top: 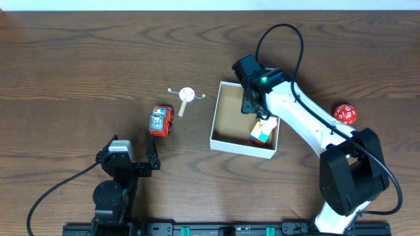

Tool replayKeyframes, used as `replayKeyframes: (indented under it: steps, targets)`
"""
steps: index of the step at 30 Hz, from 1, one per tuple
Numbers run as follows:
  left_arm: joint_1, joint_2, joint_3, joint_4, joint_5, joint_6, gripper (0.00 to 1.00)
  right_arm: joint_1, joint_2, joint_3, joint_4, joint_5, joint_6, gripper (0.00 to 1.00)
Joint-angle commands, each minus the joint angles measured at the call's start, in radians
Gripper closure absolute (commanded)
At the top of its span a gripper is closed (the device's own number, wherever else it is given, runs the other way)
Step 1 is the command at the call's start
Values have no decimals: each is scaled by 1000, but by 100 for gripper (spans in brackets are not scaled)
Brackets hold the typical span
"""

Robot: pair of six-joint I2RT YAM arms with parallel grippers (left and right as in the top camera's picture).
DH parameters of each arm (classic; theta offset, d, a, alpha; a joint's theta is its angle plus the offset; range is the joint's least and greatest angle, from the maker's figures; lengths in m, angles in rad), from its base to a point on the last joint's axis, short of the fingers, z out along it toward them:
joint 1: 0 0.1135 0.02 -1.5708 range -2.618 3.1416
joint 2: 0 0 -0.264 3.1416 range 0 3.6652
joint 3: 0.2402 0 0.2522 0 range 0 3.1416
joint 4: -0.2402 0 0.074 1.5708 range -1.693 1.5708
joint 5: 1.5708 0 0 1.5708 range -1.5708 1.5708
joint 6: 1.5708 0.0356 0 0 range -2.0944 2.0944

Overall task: Pack container
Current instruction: 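Carry the duck with the right gripper and lower it into the box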

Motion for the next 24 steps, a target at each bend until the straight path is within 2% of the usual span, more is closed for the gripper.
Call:
replayKeyframes:
  steps: [1, 7, 24]
  targets:
    - [5, -7, -8, -28, -8, 13, 2, 8, 4, -3, 5, 6, 2, 29]
    - [5, -7, -8, -28, -8, 13, 2, 8, 4, -3, 10, 3, 1, 22]
    - [5, -7, -8, -28, -8, 13, 2, 8, -57, 41, 18, -2, -118, 23]
